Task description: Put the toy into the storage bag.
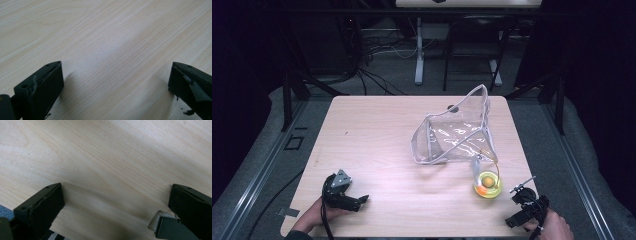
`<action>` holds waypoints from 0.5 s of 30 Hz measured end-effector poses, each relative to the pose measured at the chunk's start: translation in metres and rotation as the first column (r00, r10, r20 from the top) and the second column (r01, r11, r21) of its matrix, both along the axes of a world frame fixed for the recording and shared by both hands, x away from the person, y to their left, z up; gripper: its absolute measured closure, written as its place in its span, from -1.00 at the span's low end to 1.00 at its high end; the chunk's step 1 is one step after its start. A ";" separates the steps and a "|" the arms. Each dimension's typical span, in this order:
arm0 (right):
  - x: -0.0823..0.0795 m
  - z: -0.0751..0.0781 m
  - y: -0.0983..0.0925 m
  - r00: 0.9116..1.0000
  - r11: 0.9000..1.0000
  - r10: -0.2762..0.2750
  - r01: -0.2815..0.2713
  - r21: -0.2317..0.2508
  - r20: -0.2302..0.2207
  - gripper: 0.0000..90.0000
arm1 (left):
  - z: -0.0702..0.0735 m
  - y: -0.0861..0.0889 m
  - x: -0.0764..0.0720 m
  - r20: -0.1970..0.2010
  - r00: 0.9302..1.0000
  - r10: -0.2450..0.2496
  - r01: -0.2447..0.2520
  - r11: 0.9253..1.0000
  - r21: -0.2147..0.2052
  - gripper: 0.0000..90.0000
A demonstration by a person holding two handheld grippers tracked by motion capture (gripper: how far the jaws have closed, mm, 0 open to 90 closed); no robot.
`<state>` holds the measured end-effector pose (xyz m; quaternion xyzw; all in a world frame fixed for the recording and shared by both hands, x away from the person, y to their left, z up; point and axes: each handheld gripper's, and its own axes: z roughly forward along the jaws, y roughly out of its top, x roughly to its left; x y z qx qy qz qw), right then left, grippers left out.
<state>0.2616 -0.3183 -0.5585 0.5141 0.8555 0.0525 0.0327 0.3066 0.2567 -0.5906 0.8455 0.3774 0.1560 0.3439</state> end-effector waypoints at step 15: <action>0.000 0.000 -0.001 1.000 1.000 0.003 -0.003 0.004 0.006 -1.00 | 0.000 0.000 0.000 0.000 1.000 -0.003 0.003 1.000 0.000 -1.00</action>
